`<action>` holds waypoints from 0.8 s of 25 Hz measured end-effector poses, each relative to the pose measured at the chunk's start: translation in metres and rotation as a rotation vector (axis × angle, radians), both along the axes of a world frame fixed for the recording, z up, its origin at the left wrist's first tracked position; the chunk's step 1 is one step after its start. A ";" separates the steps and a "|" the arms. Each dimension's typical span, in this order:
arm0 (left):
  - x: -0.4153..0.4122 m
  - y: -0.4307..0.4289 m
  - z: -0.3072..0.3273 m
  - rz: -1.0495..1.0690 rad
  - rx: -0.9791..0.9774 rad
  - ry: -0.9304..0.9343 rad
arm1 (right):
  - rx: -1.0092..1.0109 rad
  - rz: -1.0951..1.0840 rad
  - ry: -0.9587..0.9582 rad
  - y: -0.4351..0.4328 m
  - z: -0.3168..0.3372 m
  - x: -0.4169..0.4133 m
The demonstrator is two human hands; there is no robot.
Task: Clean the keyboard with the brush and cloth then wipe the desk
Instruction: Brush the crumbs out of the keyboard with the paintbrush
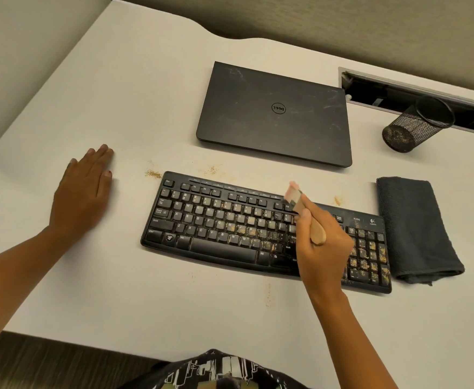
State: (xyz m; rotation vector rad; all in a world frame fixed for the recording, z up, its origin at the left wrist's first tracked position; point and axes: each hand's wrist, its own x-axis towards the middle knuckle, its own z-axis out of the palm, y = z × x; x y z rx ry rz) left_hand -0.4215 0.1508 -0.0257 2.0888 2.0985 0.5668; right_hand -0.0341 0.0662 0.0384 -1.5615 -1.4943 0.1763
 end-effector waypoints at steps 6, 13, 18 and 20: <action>-0.002 0.000 -0.002 -0.002 0.016 0.008 | 0.034 0.061 -0.092 -0.008 -0.001 -0.008; -0.002 0.000 -0.001 -0.011 0.025 0.002 | -0.025 -0.041 0.150 0.009 0.002 -0.006; -0.002 0.000 -0.002 -0.001 0.023 0.010 | 0.052 -0.062 0.042 0.002 0.007 -0.010; -0.003 0.001 -0.003 -0.003 0.019 0.018 | 0.023 -0.052 0.032 0.000 0.004 -0.010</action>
